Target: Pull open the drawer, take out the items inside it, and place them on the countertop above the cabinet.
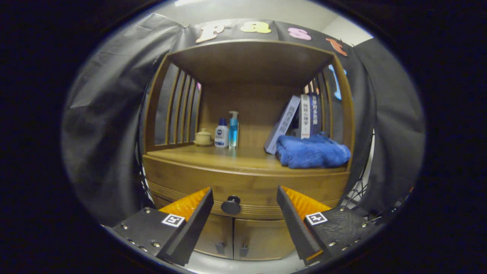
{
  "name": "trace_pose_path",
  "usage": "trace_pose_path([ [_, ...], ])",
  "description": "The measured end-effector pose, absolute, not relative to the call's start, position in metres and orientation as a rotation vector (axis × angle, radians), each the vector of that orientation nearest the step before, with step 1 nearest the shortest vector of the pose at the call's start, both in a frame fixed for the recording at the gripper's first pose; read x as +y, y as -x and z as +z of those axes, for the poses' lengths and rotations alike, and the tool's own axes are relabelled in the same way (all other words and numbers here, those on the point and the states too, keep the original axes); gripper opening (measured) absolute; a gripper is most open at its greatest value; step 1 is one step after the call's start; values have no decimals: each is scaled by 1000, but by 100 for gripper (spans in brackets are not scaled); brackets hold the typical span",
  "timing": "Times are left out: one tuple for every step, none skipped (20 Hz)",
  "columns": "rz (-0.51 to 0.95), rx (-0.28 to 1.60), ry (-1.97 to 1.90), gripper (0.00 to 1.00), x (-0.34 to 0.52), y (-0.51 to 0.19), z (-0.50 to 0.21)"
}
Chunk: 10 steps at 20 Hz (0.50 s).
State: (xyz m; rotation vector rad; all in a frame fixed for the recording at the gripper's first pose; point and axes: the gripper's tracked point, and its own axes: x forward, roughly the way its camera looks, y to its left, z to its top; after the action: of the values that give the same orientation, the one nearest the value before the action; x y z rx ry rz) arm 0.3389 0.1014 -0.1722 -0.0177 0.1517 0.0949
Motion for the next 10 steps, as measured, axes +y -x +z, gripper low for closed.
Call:
trace_pose_path([
  [96,172,12,100,105,-349,-184],
  [97,187,4,93,111,-354,-196],
  [99,202,-5,87,117,-360,-205],
  [96,217,-3,80,118,-368,-214],
  [93,227,-1,80,119,-373,-220],
  [103,235,-6,80,124,-381,-226],
  [91,242,-8,80,123,-386,-229],
  [90,252,-23,70,125,-393,-234],
  [109,273,-46,60,131,-400,-240],
  [93,285,-66,52,131,-400,-241],
])
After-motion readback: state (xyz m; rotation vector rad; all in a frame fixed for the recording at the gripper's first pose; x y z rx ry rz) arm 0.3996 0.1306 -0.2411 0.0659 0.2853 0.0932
